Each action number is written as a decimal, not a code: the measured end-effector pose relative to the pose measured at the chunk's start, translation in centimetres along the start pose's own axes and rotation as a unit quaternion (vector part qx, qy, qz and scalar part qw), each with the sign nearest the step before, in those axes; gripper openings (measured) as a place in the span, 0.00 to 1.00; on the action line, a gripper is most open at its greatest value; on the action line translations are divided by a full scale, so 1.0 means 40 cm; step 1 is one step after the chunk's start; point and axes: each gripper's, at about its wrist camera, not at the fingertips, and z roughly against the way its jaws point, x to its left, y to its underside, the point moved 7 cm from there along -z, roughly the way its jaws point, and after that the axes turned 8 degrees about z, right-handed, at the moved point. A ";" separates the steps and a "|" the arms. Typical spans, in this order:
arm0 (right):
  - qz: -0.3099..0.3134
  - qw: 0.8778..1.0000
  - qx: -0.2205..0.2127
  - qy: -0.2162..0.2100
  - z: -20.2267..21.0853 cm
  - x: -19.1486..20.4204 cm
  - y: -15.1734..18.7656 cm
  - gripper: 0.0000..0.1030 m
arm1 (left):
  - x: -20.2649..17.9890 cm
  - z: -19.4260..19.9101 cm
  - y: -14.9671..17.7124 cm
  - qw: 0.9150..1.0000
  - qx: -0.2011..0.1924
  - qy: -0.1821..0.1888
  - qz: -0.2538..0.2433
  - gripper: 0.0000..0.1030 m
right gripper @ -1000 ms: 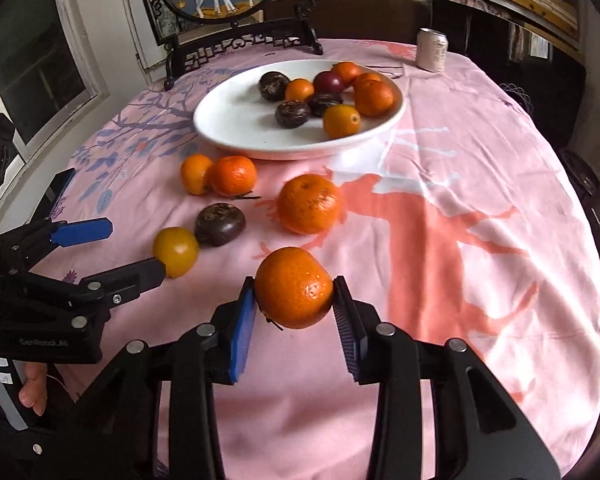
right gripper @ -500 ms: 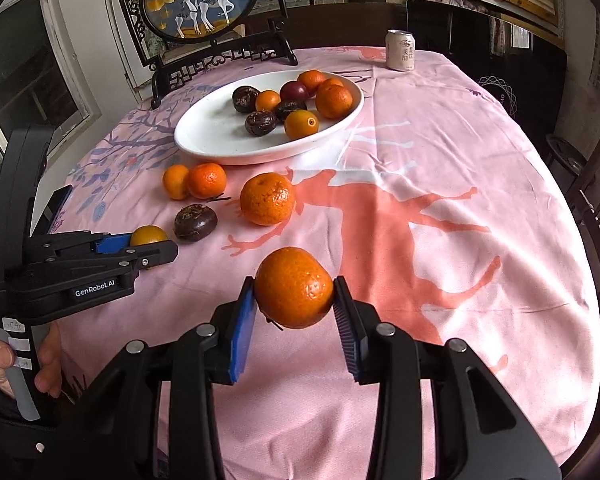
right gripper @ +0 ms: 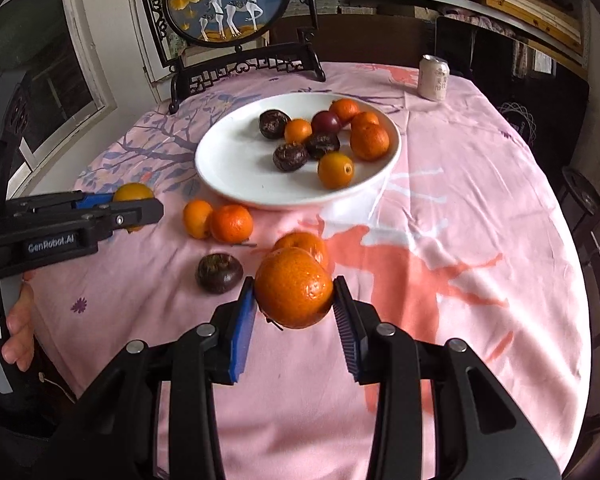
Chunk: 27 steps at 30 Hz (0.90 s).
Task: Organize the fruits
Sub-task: 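Lower the tangerine and orange onto the white plate and open both grippers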
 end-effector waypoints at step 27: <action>0.090 0.995 -0.011 0.043 -0.368 -0.091 -0.441 0.61 | 0.135 -0.310 -0.419 0.993 0.007 -0.073 0.096 0.86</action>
